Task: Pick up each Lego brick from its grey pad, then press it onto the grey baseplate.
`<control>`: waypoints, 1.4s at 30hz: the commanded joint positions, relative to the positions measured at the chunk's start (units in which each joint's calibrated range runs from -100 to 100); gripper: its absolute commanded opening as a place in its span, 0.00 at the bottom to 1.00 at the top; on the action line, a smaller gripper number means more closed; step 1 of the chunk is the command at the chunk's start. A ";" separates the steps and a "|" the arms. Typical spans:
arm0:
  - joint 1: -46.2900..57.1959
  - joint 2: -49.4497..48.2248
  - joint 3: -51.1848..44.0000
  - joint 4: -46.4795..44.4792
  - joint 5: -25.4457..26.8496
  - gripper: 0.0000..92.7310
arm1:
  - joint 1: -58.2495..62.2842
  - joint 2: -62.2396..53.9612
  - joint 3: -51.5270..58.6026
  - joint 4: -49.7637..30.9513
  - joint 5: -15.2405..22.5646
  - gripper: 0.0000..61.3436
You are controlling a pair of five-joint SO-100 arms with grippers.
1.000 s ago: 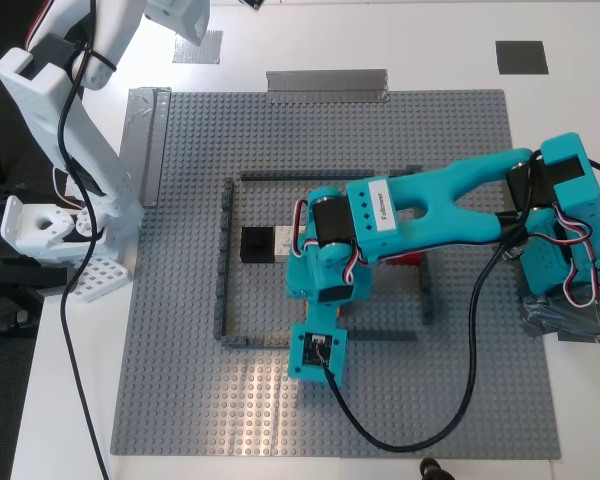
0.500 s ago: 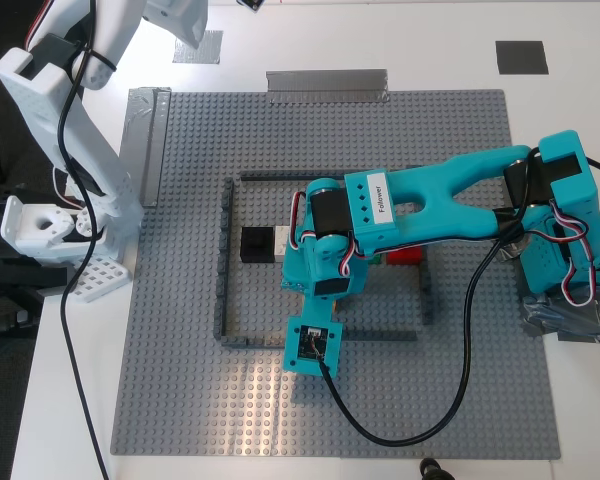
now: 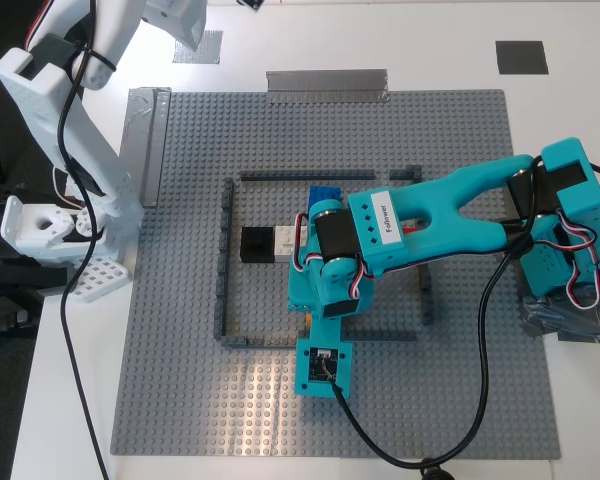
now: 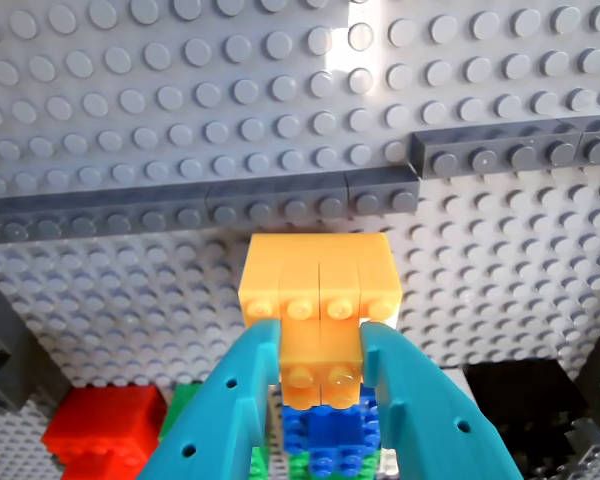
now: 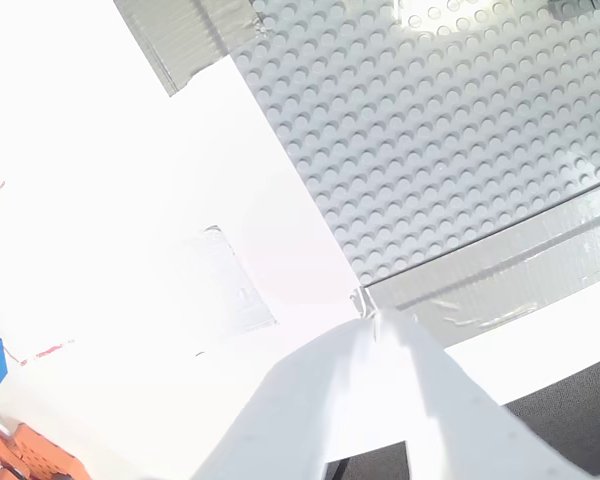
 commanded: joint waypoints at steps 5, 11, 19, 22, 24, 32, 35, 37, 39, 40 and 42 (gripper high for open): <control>0.12 0.22 -1.80 0.13 -0.18 0.00 | 0.33 -7.12 -0.46 0.52 -0.05 0.00; 0.85 0.31 -1.90 0.05 -0.18 0.00 | 0.11 -7.98 0.71 0.12 -0.24 0.00; 2.30 0.39 -2.08 0.05 0.16 0.00 | 0.18 -9.01 2.52 -0.29 -0.39 0.00; 2.01 0.39 -1.80 0.13 0.16 0.00 | 0.33 -9.09 2.79 -0.45 -0.39 0.00; 1.79 0.39 -1.80 0.21 0.16 0.00 | 0.47 -9.18 2.79 -0.45 -0.34 0.00; 1.72 0.39 -1.80 0.21 0.26 0.00 | 0.76 -9.52 3.42 -0.70 -0.19 0.00; 1.72 0.22 -1.80 0.21 0.21 0.04 | 0.83 -9.69 3.60 -0.78 -0.19 0.00; 1.72 -0.04 -1.80 0.21 0.21 0.08 | 0.83 -9.78 3.78 -0.86 -0.19 0.00; 1.72 -0.29 -1.80 0.21 0.21 0.10 | 0.91 -9.86 3.97 -0.94 -0.10 0.00; 1.72 -0.38 -1.90 0.21 0.21 0.10 | 0.98 -9.86 4.06 -0.94 -0.05 0.00; 1.72 -0.38 -1.99 0.29 0.16 0.11 | 1.12 -9.95 4.24 -0.86 0.05 0.00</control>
